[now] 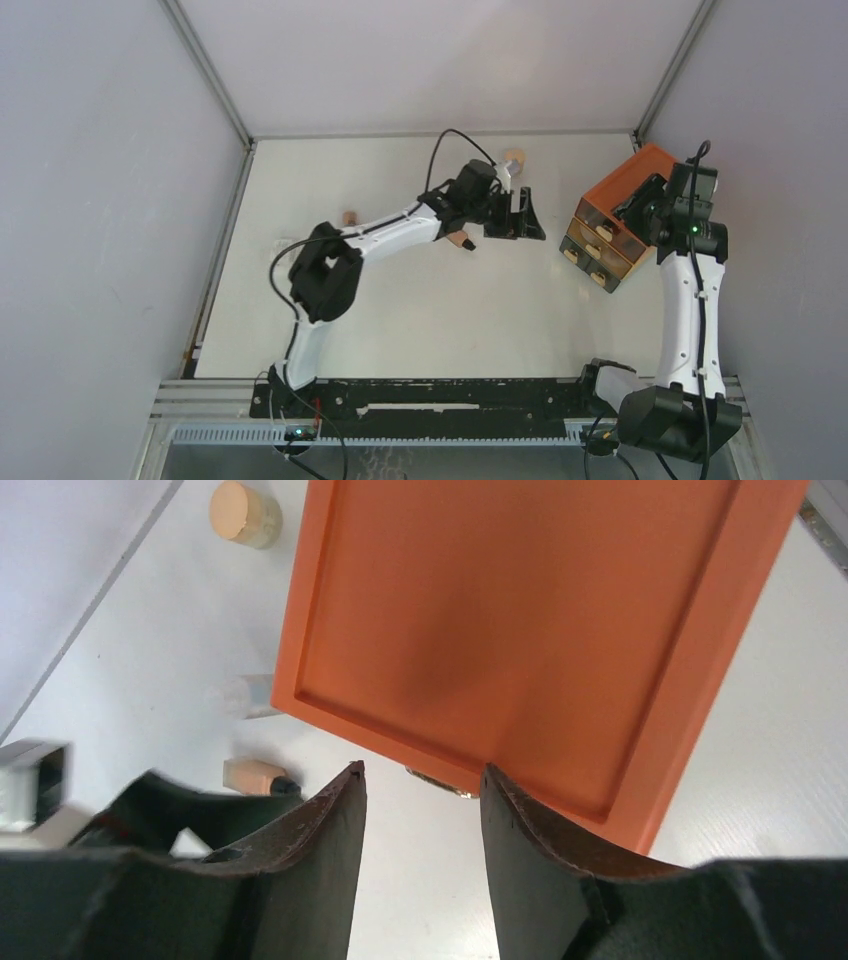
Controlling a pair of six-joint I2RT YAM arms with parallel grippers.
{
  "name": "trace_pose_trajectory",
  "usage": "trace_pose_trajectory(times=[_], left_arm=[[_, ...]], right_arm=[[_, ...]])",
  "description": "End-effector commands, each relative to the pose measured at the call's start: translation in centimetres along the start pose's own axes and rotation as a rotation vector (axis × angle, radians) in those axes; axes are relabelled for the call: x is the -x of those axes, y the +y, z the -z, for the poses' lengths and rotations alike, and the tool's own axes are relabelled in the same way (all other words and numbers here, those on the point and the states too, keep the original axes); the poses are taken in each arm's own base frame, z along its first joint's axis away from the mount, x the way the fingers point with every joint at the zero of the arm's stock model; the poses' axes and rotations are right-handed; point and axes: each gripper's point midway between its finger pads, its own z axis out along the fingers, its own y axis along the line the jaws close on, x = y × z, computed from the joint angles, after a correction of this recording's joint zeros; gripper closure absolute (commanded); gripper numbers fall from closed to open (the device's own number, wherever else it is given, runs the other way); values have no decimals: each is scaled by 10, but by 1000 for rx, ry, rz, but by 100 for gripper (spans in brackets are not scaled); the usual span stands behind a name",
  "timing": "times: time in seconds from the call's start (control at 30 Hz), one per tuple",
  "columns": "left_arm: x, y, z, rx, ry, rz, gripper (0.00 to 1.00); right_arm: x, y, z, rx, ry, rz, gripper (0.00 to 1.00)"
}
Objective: Organize the makeup
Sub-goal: Open the drawer in the storage box.
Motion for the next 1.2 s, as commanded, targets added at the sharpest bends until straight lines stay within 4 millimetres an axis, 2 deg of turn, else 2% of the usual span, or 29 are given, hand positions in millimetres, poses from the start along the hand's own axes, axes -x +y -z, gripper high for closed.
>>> trace_pose_trajectory(times=[0.0,0.17,0.3,0.4,0.63,0.8,0.93,1.17], left_arm=[[7,-48,-35,-211,-15,142,14],[0,-52,-74,-229,-40,294,20],[-11,-35,-97,-232,-52,467,29],[-14,-22,-105,-219,-82,559,35],[-18,-10,-123,-180,-108,653,35],[-31,10,-135,-119,-101,726,36],[-39,13,-144,-129,-89,770,38],[-40,16,-152,-114,-105,761,43]], right_arm=[[13,1,21,-4,-86,-7,47],[19,0,42,-4,-157,-38,47],[19,4,54,29,-185,-43,47],[18,6,57,40,-184,-41,47],[15,15,58,82,-169,-32,47],[14,18,58,97,-166,-23,47],[12,20,60,103,-165,-10,47],[10,24,59,111,-161,6,47]])
